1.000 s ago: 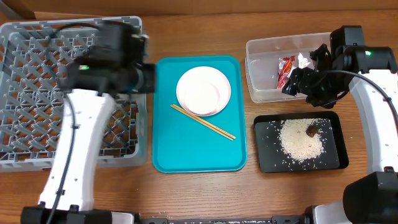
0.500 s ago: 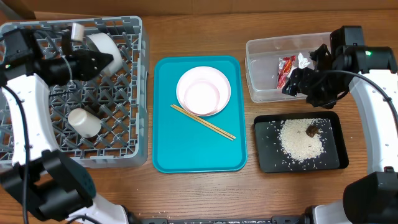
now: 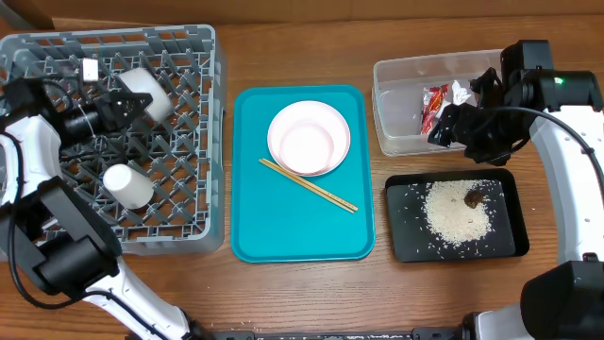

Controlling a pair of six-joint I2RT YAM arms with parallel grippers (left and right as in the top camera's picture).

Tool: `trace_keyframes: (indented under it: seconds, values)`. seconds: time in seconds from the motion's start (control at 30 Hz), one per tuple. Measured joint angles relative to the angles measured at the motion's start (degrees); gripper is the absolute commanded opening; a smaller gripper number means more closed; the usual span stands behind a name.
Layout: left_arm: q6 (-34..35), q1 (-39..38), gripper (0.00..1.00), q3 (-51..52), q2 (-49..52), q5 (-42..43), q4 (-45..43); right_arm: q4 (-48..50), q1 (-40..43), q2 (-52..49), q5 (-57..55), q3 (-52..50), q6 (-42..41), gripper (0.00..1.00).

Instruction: Sort waste into correct bins and load items into the dishwasher

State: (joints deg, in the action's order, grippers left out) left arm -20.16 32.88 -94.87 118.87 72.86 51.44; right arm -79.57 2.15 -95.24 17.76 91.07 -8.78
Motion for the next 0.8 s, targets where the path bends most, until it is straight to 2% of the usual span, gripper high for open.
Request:
trace_keyframes:
  seconds: [0.13, 0.2, 0.23, 0.27, 0.33, 0.4, 0.43, 0.47, 0.67, 0.73, 0.8]
  values:
    - [-0.2, 3.3, 0.10, 0.0, 0.3, -0.1, 3.0, 0.0, 0.0, 0.0, 0.0, 0.0, 0.0, 0.78]
    - [-0.4, 4.6, 0.16, 0.0, 0.3, -1.6, 5.4, 0.0, 0.0, 0.0, 0.0, 0.0, 0.0, 0.78]
    - [-0.6, 5.0, 0.31, 0.0, 0.3, -2.4, 6.2, 0.0, 0.0, 0.0, 0.0, 0.0, 0.0, 0.78]
    - [-0.7, 5.5, 0.51, 0.0, 0.3, -3.4, 7.3, 0.0, 0.0, 0.0, 0.0, 0.0, 0.0, 0.78]
    - [-0.9, 6.2, 0.61, 0.0, 0.3, -4.7, 8.9, 0.0, 0.0, 0.0, 0.0, 0.0, 0.0, 0.78]
    - [-0.6, 6.8, 0.77, 0.0, 0.3, -5.5, 10.3, 0.0, 0.0, 0.0, 0.0, 0.0, 0.0, 0.78]
    - [-0.7, 7.0, 0.91, 0.0, 0.3, -5.7, 10.7, 0.0, 0.0, 0.0, 0.0, 0.0, 0.0, 0.78]
    - [-0.6, 7.2, 1.00, 0.0, 0.3, -5.8, 11.7, -0.1, 0.0, 0.0, 0.0, 0.0, 0.0, 0.78]
    - [0.6, 7.8, 1.00, 0.0, -0.5, -7.5, 14.4, -0.7, 0.0, 0.0, 0.0, 0.0, 0.0, 0.77]
    - [1.7, 7.8, 1.00, 0.0, -2.4, -9.7, 14.5, -1.1, -0.3, 0.0, 0.0, 0.0, 0.1, 0.72]
    - [3.3, 7.7, 1.00, 0.0, -5.5, -12.4, 14.8, -1.9, -1.0, 0.0, -0.1, 0.0, 0.9, 0.61]
